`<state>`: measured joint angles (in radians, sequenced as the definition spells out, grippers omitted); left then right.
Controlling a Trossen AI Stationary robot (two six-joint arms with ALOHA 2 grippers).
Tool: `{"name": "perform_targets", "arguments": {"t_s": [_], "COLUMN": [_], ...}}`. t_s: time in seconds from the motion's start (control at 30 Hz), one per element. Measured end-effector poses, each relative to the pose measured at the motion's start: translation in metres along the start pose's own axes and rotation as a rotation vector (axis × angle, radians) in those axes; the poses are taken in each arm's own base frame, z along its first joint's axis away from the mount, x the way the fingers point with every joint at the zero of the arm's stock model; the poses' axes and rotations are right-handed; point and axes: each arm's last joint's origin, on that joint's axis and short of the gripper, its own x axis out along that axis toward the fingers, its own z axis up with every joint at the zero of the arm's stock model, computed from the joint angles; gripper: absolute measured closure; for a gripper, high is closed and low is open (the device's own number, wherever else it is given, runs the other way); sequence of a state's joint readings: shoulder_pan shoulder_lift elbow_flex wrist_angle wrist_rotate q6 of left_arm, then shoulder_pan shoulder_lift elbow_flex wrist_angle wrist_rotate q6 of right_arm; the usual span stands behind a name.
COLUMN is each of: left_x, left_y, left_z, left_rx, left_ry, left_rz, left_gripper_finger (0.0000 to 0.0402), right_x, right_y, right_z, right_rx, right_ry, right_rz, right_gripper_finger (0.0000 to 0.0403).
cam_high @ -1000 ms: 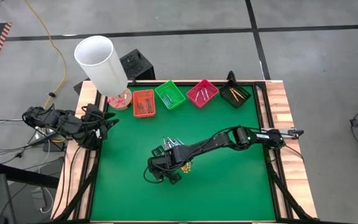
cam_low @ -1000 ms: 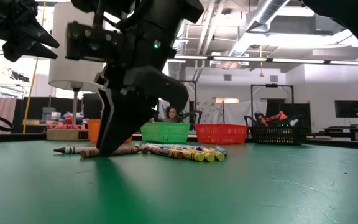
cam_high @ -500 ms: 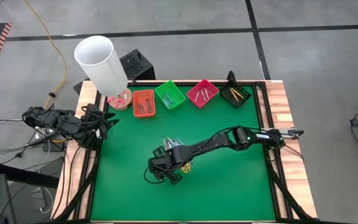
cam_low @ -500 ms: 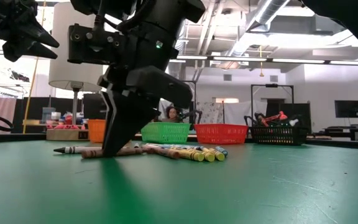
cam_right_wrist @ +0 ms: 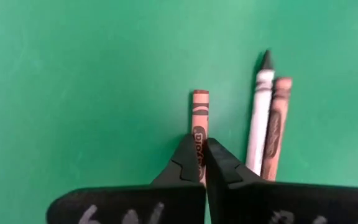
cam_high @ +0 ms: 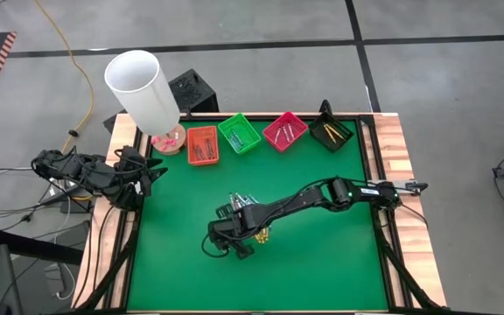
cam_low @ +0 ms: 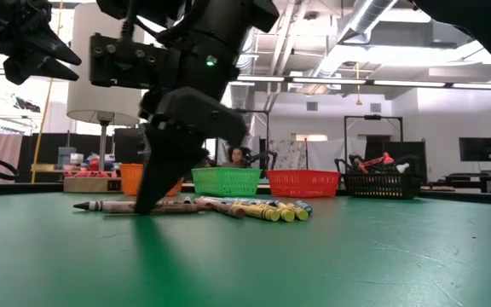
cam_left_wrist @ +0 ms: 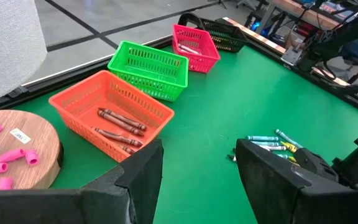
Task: Sort crayons
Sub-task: Put the brown crayon into the orange bin
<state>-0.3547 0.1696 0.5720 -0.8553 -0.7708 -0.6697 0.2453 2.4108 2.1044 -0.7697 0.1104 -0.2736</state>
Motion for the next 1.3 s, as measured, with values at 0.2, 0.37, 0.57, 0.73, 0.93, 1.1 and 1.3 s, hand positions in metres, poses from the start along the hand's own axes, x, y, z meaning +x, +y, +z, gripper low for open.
{"name": "perform_targets", "arguments": {"t_s": [0.2, 0.37, 0.57, 0.73, 0.93, 1.1, 1.3], "left_x": [0.0, 0.0, 0.0, 0.0, 0.0, 0.0, 0.0], "left_y": [0.0, 0.0, 0.0, 0.0, 0.0, 0.0, 0.0], "left_z": [0.0, 0.0, 0.0, 0.0, 0.0, 0.0, 0.0], "left_rx": [0.0, 0.0, 0.0, 0.0, 0.0, 0.0, 0.0], "left_ry": [0.0, 0.0, 0.0, 0.0, 0.0, 0.0, 0.0], "left_rz": [0.0, 0.0, 0.0, 0.0, -0.001, 0.0, 0.0], "left_gripper_finger": [0.021, 0.021, 0.021, 0.021, 0.021, 0.021, 0.021], "right_x": [0.0, -0.003, -0.012, -0.017, -0.021, -0.025, -0.032], "right_y": [-0.003, -0.01, -0.033, -0.055, -0.098, -0.135, -0.179], "right_z": [0.008, 0.015, 0.025, 0.031, 0.026, 0.015, 0.001], "right_rx": [0.026, 0.074, 0.134, 0.187, 0.281, 0.337, 0.406], "right_ry": [-0.087, -0.162, -0.284, -0.391, -0.5, -0.552, -0.643], "right_rz": [-0.024, -0.041, -0.09, -0.137, -0.229, -0.317, -0.415], "right_gripper_finger": [0.0397, 0.0398, 0.0398, 0.0399, 0.0399, 0.0399, 0.0399]}}
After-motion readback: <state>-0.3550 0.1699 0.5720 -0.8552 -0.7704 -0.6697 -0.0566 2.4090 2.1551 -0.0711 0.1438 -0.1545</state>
